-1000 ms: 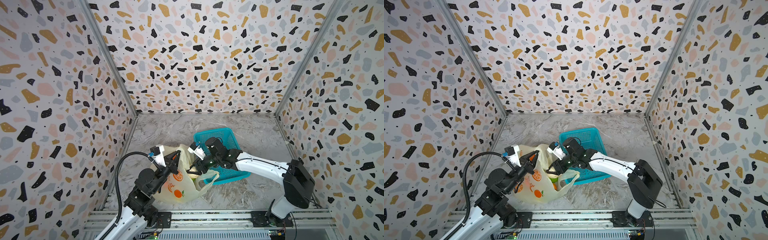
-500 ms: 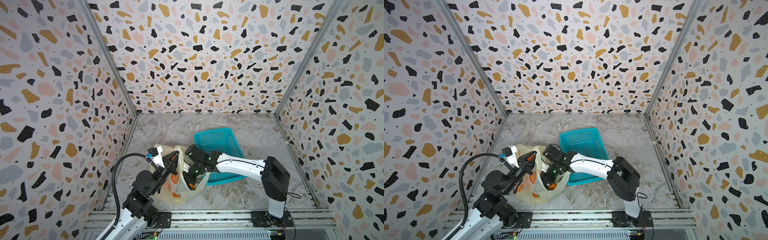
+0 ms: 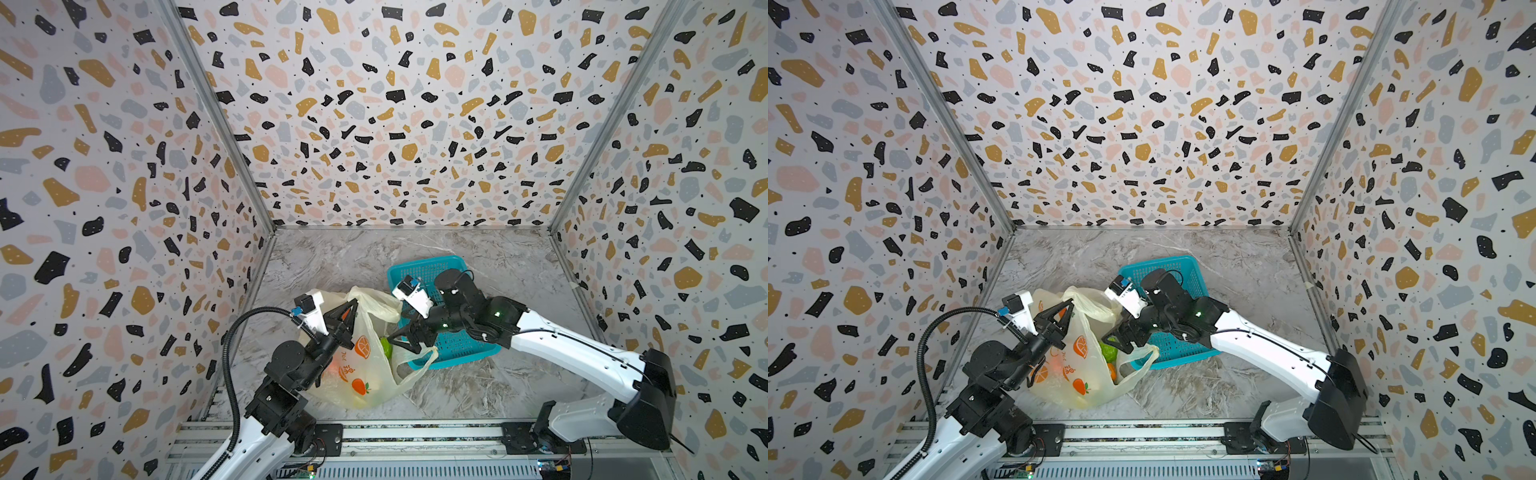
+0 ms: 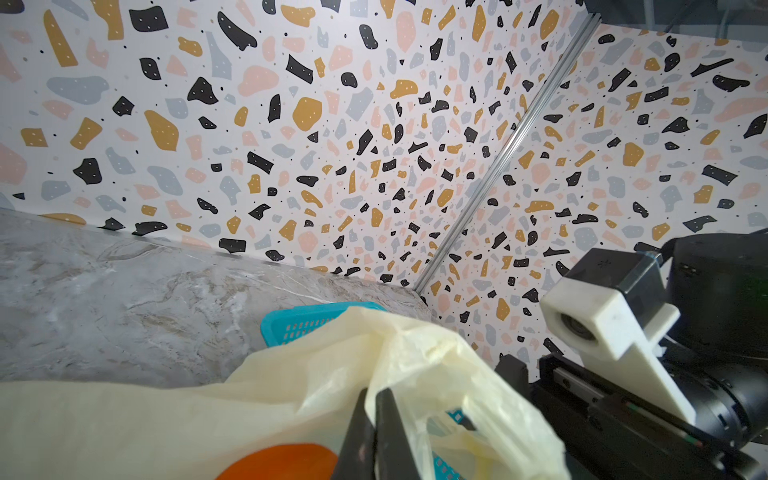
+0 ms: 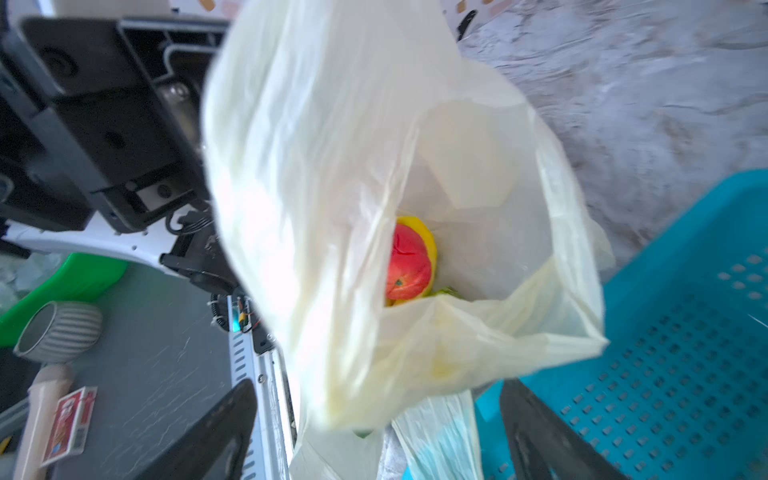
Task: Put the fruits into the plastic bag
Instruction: 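Withdraw the right gripper from the bag opening, then grasp a bag handle with the right gripper while the left gripper lifts the bag upright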
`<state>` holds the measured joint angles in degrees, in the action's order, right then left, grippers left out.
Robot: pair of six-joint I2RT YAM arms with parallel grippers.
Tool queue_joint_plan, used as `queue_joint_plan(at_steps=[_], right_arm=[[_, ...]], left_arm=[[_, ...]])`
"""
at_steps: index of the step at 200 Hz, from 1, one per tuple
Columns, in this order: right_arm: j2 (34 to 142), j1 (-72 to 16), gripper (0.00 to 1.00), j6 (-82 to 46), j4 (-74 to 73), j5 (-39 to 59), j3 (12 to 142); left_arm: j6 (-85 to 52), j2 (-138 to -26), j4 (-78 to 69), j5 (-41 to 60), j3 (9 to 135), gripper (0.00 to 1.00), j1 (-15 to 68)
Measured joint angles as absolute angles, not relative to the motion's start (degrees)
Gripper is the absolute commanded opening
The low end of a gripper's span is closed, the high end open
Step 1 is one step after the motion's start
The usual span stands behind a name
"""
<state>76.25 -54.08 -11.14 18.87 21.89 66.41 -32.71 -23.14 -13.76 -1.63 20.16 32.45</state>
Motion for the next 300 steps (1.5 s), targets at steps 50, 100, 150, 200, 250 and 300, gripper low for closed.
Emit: queue_joint_plan(at_steps=[50, 100, 150, 200, 250, 300], right_arm=[[73.0, -50.8, 0.89, -16.8, 21.9, 15.6, 56.9], [73.0, -50.7, 0.76, -19.4, 23.0, 16.1, 51.3], [73.1, -50.5, 0.28, -21.0, 18.8, 22.3, 48.2], [73.2, -50.5, 0.00, -22.4, 15.7, 26.3, 48.1], [77.3, -50.5, 0.00, -22.0, 14.5, 26.8, 59.9], [82.4, -50.5, 0.00, -21.2, 9.6, 28.0, 79.0]], left_arm=[[-32.7, -23.1, -13.8, -2.0, 19.8, 0.00, 32.4], [-32.7, -23.1, -13.8, -2.0, 19.6, 0.00, 32.4], [-32.7, -23.1, -13.8, -2.0, 19.3, 0.00, 32.4], [-32.7, -23.6, -13.8, -2.1, 19.3, 0.00, 32.4], [-33.8, -23.9, -9.9, -10.1, 20.1, 0.00, 32.4], [-32.1, -19.7, -6.6, -26.0, 23.7, 0.00, 32.4]])
